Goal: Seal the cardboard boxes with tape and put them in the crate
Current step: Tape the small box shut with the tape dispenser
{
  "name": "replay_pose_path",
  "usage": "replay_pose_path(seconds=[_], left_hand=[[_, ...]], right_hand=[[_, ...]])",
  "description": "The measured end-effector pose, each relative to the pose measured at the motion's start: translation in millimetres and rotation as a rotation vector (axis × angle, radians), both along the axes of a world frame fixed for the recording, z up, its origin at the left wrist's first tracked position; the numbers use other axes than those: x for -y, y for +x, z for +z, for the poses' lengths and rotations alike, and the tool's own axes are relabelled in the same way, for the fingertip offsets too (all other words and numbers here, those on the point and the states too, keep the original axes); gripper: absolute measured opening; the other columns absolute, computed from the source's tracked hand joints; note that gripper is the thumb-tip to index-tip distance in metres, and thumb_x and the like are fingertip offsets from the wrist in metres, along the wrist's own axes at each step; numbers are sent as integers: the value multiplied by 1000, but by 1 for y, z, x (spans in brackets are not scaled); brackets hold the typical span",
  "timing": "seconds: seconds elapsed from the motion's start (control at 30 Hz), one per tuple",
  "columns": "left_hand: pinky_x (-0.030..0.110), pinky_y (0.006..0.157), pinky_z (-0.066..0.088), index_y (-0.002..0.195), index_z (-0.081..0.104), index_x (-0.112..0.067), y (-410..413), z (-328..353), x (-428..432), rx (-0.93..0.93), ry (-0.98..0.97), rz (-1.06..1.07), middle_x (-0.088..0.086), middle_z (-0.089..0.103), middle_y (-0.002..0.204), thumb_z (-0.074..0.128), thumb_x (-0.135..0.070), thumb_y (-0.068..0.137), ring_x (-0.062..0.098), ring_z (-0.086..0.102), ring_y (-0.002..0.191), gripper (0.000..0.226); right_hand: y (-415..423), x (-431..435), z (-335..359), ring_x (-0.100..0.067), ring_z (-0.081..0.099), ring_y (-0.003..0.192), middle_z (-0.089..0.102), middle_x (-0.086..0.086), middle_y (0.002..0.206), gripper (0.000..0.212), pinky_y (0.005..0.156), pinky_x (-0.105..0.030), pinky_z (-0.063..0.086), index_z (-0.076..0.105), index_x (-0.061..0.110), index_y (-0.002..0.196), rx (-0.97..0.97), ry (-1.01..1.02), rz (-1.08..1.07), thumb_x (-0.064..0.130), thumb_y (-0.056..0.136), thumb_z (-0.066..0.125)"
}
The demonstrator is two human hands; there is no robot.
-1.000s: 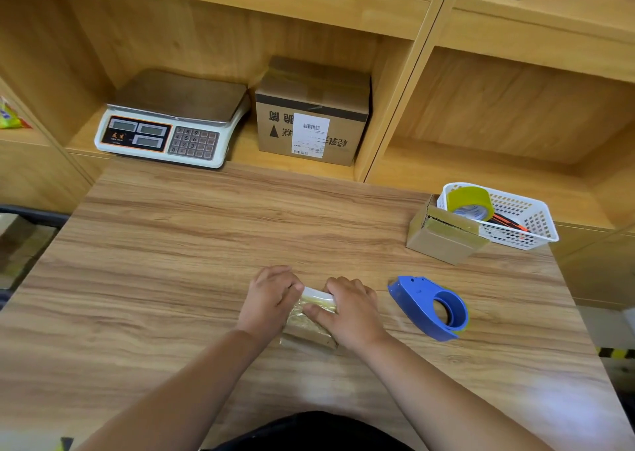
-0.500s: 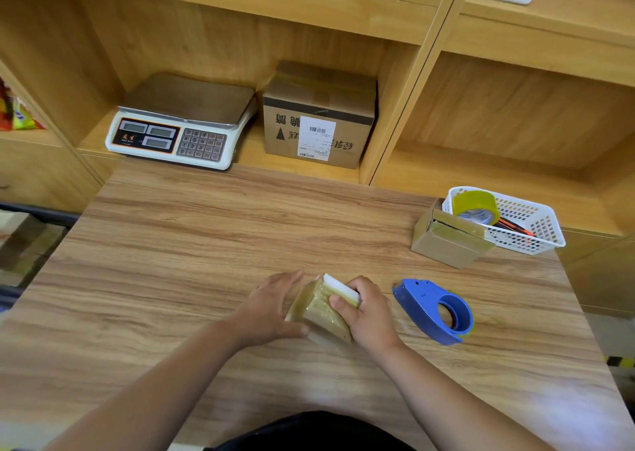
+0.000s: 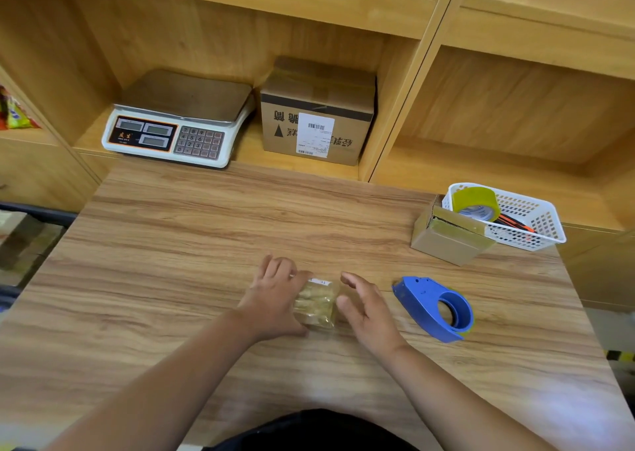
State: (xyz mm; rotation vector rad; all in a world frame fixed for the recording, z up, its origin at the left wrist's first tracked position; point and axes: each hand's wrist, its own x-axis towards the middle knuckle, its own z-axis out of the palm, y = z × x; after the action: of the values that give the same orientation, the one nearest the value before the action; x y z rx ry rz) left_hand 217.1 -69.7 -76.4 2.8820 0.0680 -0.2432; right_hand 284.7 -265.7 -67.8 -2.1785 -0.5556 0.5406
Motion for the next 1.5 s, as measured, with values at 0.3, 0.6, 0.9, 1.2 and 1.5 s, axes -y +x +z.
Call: replay_pose_path(seconds=[0.3,0.6,0.9,1.2,1.5], left_hand=[[49,117,-8,147,19,-22,-7,-10,6,-44,109,-27,3,25,143,41,-84,61,24,18,137,109],[30,110,13,146,27,-21,-8,-15,4,35,-76,36,-5,40,139,40,-82,73,14,31,131,96],[26,97,23,136,43,-28,-1,-15,4,47,-257,154,-10,48,131,55,-60,83,10,37,122,63],[24,79,28,110,67,-26,8,-16,8,172,-384,307,-14,63,105,65,-46,83,9,49,100,34],[26,77,27,98,72,-21,8,-17,10,258,-468,335,-10,67,96,59,-24,92,14,50,94,15]], right_hand=[[-2,-17,-22,-14,37,130,45,3,137,84,109,-32,31,35,24,143,-44,-160,47,48,73,74],[4,-19,-32,-21,52,108,59,-3,112,45,99,-39,40,52,29,129,-32,-171,-7,41,87,62],[12,-17,-28,-21,51,109,65,-2,108,32,99,-35,37,61,26,123,39,-195,24,39,97,47],[-1,-31,-29,-15,47,110,62,4,105,38,91,-26,24,60,22,118,168,-269,-40,47,90,56],[4,-35,-24,-18,54,98,59,6,81,33,90,-27,24,65,21,95,250,-330,-71,36,101,36]])
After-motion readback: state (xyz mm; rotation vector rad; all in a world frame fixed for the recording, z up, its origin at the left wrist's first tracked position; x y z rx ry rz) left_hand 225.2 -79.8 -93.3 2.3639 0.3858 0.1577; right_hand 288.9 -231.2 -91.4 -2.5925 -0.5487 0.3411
